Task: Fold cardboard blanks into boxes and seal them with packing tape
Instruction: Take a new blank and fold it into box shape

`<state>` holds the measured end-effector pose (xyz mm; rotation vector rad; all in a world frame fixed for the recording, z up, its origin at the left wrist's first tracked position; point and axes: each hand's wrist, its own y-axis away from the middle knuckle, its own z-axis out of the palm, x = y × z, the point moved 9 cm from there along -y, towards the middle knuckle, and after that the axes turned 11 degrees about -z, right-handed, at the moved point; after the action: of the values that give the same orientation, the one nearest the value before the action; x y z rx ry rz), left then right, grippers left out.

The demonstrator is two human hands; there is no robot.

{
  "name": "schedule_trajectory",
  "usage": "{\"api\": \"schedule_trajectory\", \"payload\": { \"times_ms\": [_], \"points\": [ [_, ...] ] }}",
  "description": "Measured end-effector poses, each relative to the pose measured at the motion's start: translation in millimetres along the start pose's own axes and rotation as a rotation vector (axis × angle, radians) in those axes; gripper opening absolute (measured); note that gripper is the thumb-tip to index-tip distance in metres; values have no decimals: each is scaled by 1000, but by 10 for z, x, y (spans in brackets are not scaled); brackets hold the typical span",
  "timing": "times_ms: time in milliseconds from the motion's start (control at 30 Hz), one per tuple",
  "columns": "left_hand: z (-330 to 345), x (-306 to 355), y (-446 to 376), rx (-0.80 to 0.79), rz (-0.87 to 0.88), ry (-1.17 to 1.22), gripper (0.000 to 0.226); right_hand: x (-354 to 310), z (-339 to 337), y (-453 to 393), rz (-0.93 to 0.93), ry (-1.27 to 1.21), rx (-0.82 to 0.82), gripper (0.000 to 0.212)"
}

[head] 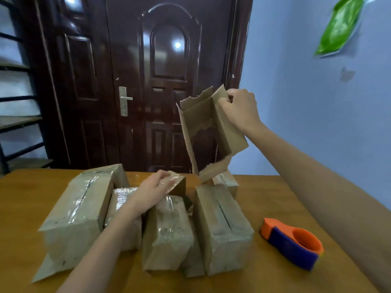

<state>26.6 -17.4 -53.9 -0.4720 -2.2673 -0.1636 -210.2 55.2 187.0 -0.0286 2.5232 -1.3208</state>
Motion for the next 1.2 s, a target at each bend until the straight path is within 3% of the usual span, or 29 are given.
{"api": "schedule_trajectory", "payload": {
  "times_ms": [133, 300, 433, 567, 667, 767, 933, 1200],
  "points": [
    [-332, 509, 269, 183, 132, 239, 35, -91, -496, 213, -8, 82, -13, 36],
    [-244, 1655, 877, 7, 371, 471, 30, -158, -1171, 458, 66, 155, 51, 40],
    [-74, 2055, 1213, -61, 412, 621, 55, -88, -1686, 684, 164, 128, 91, 47],
    [262, 2062, 1439, -177, 330, 819, 84, 168, -1855, 1218, 421, 1, 1, 43],
    [618, 2109, 1658, -272, 318, 853, 75, 368, -1892, 1821, 595, -6, -103, 44],
    [853, 2171, 1776, -310, 271, 913, 52, 502, -2055, 2291, 694, -90, -44, 46],
    [1101, 2469, 1983, -347, 325, 791, 56, 696, -2222, 2553, 767, -181, -34, 41],
    [1367, 2310, 1854, -285, 266, 763, 66, 1039, -1997, 2665, 785, -190, -243, 20]
  ]
}}
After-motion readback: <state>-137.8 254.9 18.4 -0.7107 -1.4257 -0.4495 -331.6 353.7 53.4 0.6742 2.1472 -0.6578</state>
